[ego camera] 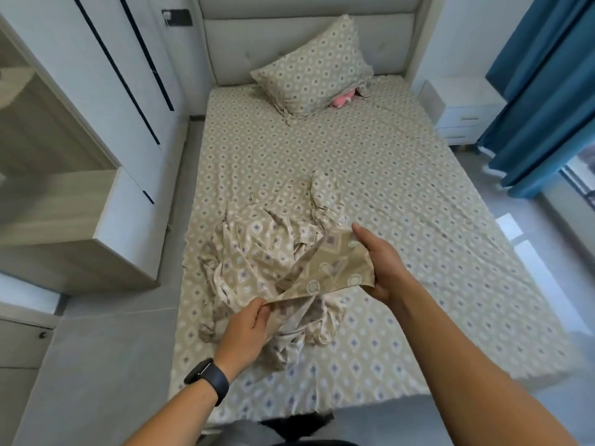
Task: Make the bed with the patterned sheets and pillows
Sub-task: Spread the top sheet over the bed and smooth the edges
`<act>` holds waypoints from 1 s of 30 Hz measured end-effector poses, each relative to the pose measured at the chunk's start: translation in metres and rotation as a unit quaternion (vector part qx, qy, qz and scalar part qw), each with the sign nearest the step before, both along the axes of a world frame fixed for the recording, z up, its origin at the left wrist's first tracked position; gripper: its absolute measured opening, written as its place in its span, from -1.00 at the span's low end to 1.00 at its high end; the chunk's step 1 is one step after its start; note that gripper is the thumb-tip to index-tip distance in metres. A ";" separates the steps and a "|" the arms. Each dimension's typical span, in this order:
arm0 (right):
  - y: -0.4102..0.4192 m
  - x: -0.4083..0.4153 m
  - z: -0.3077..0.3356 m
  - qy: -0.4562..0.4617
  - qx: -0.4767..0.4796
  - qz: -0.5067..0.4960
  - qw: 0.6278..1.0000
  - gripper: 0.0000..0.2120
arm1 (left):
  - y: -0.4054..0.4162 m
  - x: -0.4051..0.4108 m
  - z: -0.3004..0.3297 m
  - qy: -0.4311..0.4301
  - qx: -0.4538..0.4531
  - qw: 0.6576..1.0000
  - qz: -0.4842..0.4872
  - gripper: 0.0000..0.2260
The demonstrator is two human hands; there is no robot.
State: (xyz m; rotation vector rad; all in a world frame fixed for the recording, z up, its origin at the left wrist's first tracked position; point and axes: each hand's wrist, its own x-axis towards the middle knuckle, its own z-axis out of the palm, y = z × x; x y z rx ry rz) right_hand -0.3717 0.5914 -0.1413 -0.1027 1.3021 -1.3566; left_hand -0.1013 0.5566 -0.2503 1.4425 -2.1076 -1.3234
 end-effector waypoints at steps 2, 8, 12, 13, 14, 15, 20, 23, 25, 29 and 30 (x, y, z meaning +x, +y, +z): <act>0.008 -0.022 -0.004 -0.046 -0.030 -0.053 0.997 -0.58 | 0.004 -0.026 0.011 0.026 0.009 0.999 -0.022 -0.75; 0.038 -0.010 -0.039 -0.041 0.027 -0.092 0.995 -0.53 | 0.009 -0.097 0.020 0.117 0.017 0.993 -0.018 -0.70; 0.068 -0.013 -0.049 0.036 0.164 0.049 0.985 -0.35 | 0.026 -0.146 0.011 0.112 0.020 0.986 -0.123 -0.77; 0.072 -0.020 -0.053 0.031 0.183 0.061 0.981 -0.44 | 0.033 -0.157 0.014 0.106 0.014 0.981 -0.163 -0.81; 0.077 -0.028 -0.057 0.018 0.201 0.048 0.978 -0.55 | 0.041 -0.167 0.015 0.099 0.010 0.975 -0.197 -0.83; 0.080 -0.036 -0.062 -0.001 0.209 0.018 0.978 -0.67 | 0.048 -0.174 0.015 0.094 0.010 0.971 -0.219 -0.83; 0.087 -0.090 -0.083 -0.003 0.154 -0.052 0.987 -0.76 | 0.059 -0.207 0.007 0.053 0.014 0.971 -0.235 -0.73; 0.088 -0.146 -0.083 0.016 0.118 -0.052 0.991 -0.74 | 0.059 -0.239 -0.005 -0.072 -0.029 0.967 -0.242 -0.71; 0.096 -0.199 -0.077 0.023 0.099 -0.064 0.993 -0.78 | 0.066 -0.271 -0.014 -0.156 -0.049 0.958 -0.234 -0.69; 0.112 -0.312 -0.047 0.032 0.054 -0.112 0.992 -0.78 | 0.088 -0.338 -0.016 -0.161 -0.067 0.969 -0.175 -0.77; 0.116 -0.338 -0.037 0.033 0.045 -0.131 0.990 -0.77 | 0.091 -0.354 -0.015 -0.162 -0.074 0.971 -0.158 -0.80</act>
